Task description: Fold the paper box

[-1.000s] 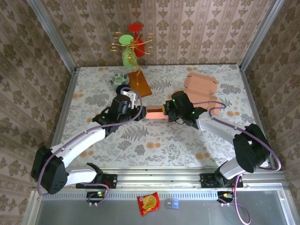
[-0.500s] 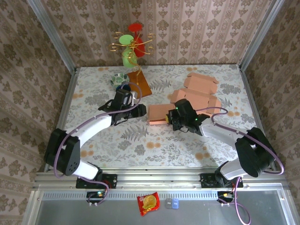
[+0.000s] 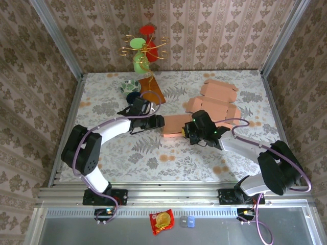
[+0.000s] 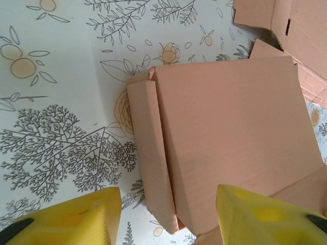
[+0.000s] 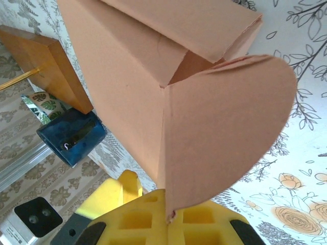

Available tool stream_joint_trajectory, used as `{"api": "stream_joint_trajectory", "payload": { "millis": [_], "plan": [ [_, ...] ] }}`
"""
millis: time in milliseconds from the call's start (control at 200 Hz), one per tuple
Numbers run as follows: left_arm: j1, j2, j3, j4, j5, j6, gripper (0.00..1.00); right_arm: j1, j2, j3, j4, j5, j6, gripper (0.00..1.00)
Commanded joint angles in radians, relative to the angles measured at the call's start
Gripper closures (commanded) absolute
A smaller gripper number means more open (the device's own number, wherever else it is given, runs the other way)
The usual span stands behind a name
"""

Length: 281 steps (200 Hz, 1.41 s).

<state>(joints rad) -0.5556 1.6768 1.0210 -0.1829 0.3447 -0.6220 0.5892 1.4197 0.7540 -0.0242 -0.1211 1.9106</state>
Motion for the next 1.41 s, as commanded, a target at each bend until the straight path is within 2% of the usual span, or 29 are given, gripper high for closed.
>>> {"api": "stream_joint_trajectory", "payload": {
  "millis": [0, 415, 530, 650, 805, 880, 1105, 1270, 1400],
  "plan": [
    [-0.006, 0.031, 0.033, 0.012, 0.026, 0.005, 0.48, 0.0, -0.021, -0.027, -0.025, -0.014, -0.017, 1.0],
    [-0.025, 0.066, 0.017, 0.038, 0.055, -0.002, 0.52, 0.001, -0.071, -0.046, -0.08, -0.043, -0.039, 1.0],
    [-0.035, 0.078, 0.017, 0.039, 0.08, -0.007, 0.55, 0.001, -0.08, -0.066, -0.085, -0.046, -0.039, 0.99],
    [-0.041, 0.074, 0.012, 0.019, 0.079, 0.0, 0.58, -0.003, -0.093, -0.075, -0.115, -0.058, -0.053, 0.91],
    [-0.047, 0.07, 0.002, 0.012, 0.08, 0.01, 0.59, -0.023, -0.12, -0.08, -0.153, -0.089, -0.121, 0.72],
    [-0.05, 0.072, -0.002, 0.011, 0.079, 0.013, 0.59, -0.051, -0.125, -0.049, -0.214, -0.121, -0.228, 0.62],
    [-0.058, 0.071, 0.003, 0.005, 0.083, 0.021, 0.59, -0.158, -0.176, 0.123, -0.539, -0.166, -0.705, 0.35],
    [-0.059, 0.066, 0.003, -0.008, 0.08, 0.031, 0.59, -0.251, -0.16, 0.224, -0.66, -0.172, -1.045, 0.3],
    [-0.058, 0.059, -0.011, 0.002, 0.083, 0.029, 0.57, -0.3, -0.019, 0.248, -0.585, -0.251, -1.288, 0.32]
  ]
}}
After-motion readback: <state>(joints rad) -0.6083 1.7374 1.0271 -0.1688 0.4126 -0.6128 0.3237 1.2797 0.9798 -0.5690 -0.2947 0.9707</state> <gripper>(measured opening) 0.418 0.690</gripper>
